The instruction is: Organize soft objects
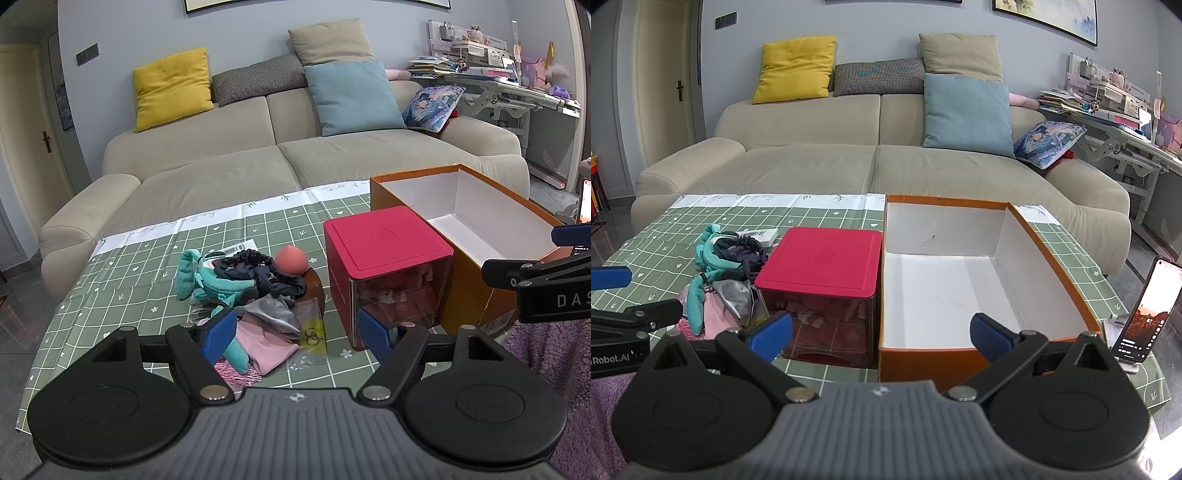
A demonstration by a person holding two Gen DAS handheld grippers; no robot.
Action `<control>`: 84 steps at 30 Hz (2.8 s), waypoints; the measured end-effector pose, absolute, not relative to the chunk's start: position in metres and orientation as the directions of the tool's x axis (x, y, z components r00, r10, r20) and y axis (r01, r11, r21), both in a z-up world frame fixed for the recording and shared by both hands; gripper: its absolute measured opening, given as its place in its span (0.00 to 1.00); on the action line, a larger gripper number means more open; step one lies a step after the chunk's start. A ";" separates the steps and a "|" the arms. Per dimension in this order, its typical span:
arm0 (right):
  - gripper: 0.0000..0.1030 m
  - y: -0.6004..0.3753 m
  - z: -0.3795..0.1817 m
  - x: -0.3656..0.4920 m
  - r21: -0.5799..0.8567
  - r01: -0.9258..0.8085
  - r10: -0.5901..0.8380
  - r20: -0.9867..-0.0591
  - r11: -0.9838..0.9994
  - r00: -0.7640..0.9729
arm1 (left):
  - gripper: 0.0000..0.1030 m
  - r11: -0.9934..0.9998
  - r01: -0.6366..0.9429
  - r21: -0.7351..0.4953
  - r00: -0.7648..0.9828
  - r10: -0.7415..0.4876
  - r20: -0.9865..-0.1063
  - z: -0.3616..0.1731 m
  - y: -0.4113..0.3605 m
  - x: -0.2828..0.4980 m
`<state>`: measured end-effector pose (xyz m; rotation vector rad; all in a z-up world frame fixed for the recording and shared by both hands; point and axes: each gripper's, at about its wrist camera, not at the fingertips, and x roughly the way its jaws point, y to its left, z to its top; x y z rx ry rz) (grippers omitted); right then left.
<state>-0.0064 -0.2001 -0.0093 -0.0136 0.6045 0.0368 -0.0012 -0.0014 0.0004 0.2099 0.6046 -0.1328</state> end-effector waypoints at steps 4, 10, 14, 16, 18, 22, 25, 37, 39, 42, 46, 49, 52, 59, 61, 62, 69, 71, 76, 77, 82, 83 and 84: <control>0.98 -0.200 -0.009 -0.006 -0.002 -0.039 0.031 -0.568 0.999 0.822 | 0.86 0.970 0.186 0.156 0.814 -0.064 -0.577 0.000 -0.001 -0.001; 0.98 -0.199 -0.009 -0.005 -0.009 -0.038 0.026 -0.575 0.999 0.818 | 0.86 0.971 0.184 0.155 0.814 -0.062 -0.577 0.000 -0.001 -0.001; 0.97 -0.193 -0.005 -0.005 -0.023 -0.077 0.051 -0.564 0.997 0.824 | 0.81 0.975 0.184 0.125 0.803 -0.076 -0.591 0.001 0.003 0.002; 0.97 -0.190 -0.001 -0.005 -0.023 -0.108 0.078 -0.551 0.994 0.831 | 0.81 0.974 0.195 0.114 0.794 -0.089 -0.601 0.002 0.007 0.006; 0.97 -0.187 0.004 -0.003 -0.008 -0.147 0.120 -0.533 0.989 0.838 | 0.81 0.974 0.205 0.101 0.787 -0.102 -0.608 0.004 0.011 0.010; 0.94 -0.175 0.012 0.009 -0.004 -0.241 0.204 -0.521 0.970 0.829 | 0.75 0.976 0.210 0.051 0.764 -0.131 -0.632 0.005 0.025 0.025; 0.83 -0.161 0.013 0.022 -0.021 -0.305 0.248 -0.530 0.952 0.811 | 0.73 0.980 0.200 0.026 0.745 -0.134 -0.654 0.002 0.040 0.039; 0.64 -0.096 0.013 0.117 -0.009 -0.504 0.379 -0.646 0.864 0.662 | 0.67 0.976 0.202 -0.086 0.655 -0.200 -0.728 -0.001 0.098 0.110; 0.64 -0.084 0.011 0.137 -0.009 -0.520 0.380 -0.673 0.854 0.635 | 0.65 0.970 0.209 -0.122 0.630 -0.229 -0.742 -0.003 0.109 0.128; 0.64 -0.070 0.004 0.168 0.010 -0.533 0.373 -0.725 0.846 0.579 | 0.60 0.967 0.199 -0.159 0.586 -0.247 -0.772 -0.010 0.122 0.155; 0.66 -0.057 -0.009 0.220 0.108 -0.504 0.376 -0.799 0.857 0.470 | 0.53 0.965 0.193 -0.177 0.545 -0.256 -0.799 -0.020 0.139 0.186; 0.68 -0.048 -0.021 0.248 0.163 -0.473 0.375 -0.837 0.866 0.398 | 0.44 0.967 0.193 -0.168 0.529 -0.246 -0.812 -0.026 0.148 0.203; 0.71 -0.035 -0.034 0.267 0.185 -0.452 0.366 -0.860 0.873 0.354 | 0.41 0.963 0.214 -0.166 0.503 -0.255 -0.826 -0.032 0.155 0.215; 0.79 -0.010 -0.057 0.301 0.241 -0.400 0.376 -0.875 0.884 0.306 | 0.40 0.959 0.229 -0.170 0.476 -0.262 -0.840 -0.041 0.173 0.231; 0.72 -0.009 -0.067 0.310 0.268 -0.370 0.382 -0.881 0.890 0.278 | 0.41 0.956 0.232 -0.180 0.468 -0.272 -0.841 -0.043 0.177 0.232; 0.69 -0.010 -0.070 0.312 0.281 -0.356 0.384 -0.885 0.891 0.264 | 0.41 0.953 0.235 -0.192 0.466 -0.284 -0.838 -0.044 0.179 0.232; 0.11 -0.022 -0.088 0.316 0.339 -0.288 0.403 -0.892 0.896 0.205 | 0.65 0.926 0.256 -0.277 0.465 -0.369 -0.805 -0.046 0.180 0.236; 0.09 -0.025 -0.082 0.313 0.330 -0.303 0.403 -0.888 0.894 0.222 | 0.66 0.928 0.242 -0.282 0.463 -0.366 -0.807 -0.049 0.178 0.239; 0.08 -0.033 -0.077 0.313 0.320 -0.309 0.396 -0.890 0.896 0.225 | 0.66 0.909 0.179 -0.376 0.448 -0.416 -0.792 -0.064 0.176 0.251; 0.08 -0.035 -0.078 0.314 0.322 -0.298 0.393 -0.892 0.899 0.222 | 0.66 0.909 0.164 -0.382 0.445 -0.414 -0.794 -0.068 0.176 0.254; 0.08 -0.037 -0.082 0.313 0.336 -0.291 0.403 -0.891 0.896 0.210 | 0.55 0.899 0.115 -0.422 0.442 -0.427 -0.789 -0.085 0.173 0.264; 0.08 -0.036 -0.082 0.312 0.335 -0.296 0.403 -0.891 0.895 0.209 | 0.49 0.897 0.112 -0.427 0.443 -0.430 -0.787 -0.086 0.171 0.264; 0.08 -0.034 -0.082 0.311 0.335 -0.300 0.403 -0.891 0.893 0.207 | 0.44 0.900 0.113 -0.420 0.452 -0.423 -0.785 -0.084 0.169 0.263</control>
